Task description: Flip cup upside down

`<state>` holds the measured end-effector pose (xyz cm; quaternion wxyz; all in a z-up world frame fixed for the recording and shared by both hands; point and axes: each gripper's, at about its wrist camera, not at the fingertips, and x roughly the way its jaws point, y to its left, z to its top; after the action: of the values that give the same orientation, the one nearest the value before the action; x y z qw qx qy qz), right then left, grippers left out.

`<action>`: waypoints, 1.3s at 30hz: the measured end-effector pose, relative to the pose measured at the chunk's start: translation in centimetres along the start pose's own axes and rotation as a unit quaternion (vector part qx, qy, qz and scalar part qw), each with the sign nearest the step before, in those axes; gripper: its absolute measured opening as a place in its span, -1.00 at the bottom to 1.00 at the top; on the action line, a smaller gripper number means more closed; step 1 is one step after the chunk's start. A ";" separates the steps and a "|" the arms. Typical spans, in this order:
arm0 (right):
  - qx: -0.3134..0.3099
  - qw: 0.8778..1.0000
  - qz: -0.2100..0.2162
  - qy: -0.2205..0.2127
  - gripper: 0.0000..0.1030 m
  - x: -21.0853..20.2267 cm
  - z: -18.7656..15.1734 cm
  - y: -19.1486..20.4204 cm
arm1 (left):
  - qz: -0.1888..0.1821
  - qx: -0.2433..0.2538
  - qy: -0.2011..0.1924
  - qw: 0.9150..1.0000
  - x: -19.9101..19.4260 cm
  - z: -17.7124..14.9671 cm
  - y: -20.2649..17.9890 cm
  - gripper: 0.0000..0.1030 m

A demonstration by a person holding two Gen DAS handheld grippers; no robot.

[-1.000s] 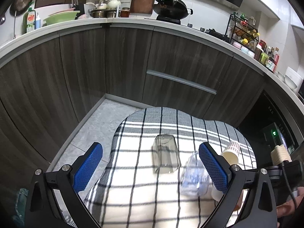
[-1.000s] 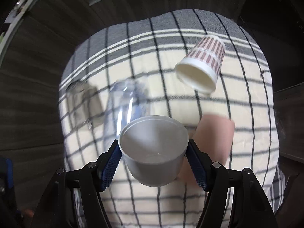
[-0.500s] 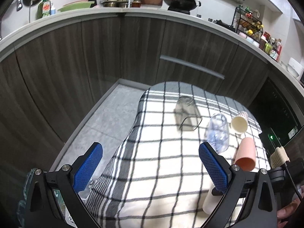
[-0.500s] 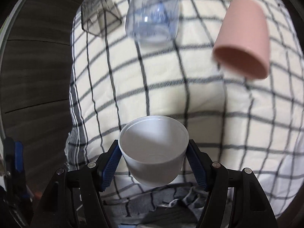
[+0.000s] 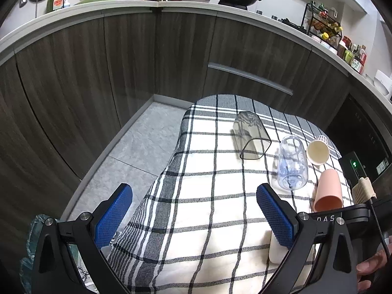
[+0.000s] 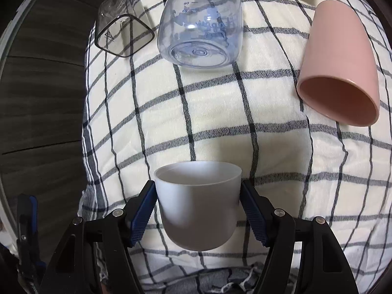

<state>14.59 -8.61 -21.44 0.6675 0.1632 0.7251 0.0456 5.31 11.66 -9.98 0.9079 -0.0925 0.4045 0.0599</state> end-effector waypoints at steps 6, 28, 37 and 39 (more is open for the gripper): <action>-0.006 1.000 0.005 -0.017 0.60 -0.7 -0.1 0.0 | -0.004 0.012 -0.004 1.000 -0.5 -0.3 -0.7 1.00; -0.092 0.909 -0.056 -0.401 0.72 -14.3 -12.5 -9.8 | -0.097 0.150 -0.132 0.975 -3.6 -9.3 -12.3 1.00; -0.094 0.874 -0.077 -0.470 0.73 -14.0 -15.2 -11.2 | -0.082 0.155 -0.115 0.978 -1.0 -12.1 -13.3 0.98; -0.096 0.871 -0.083 -0.475 0.73 -13.7 -15.5 -11.3 | -0.086 0.159 -0.112 0.977 -0.4 -12.4 -13.7 0.97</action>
<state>-1.83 -21.02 -9.95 0.9453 0.0397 0.3231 -0.0236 -1.42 -4.36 -16.24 0.9523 0.0255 0.2951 -0.0737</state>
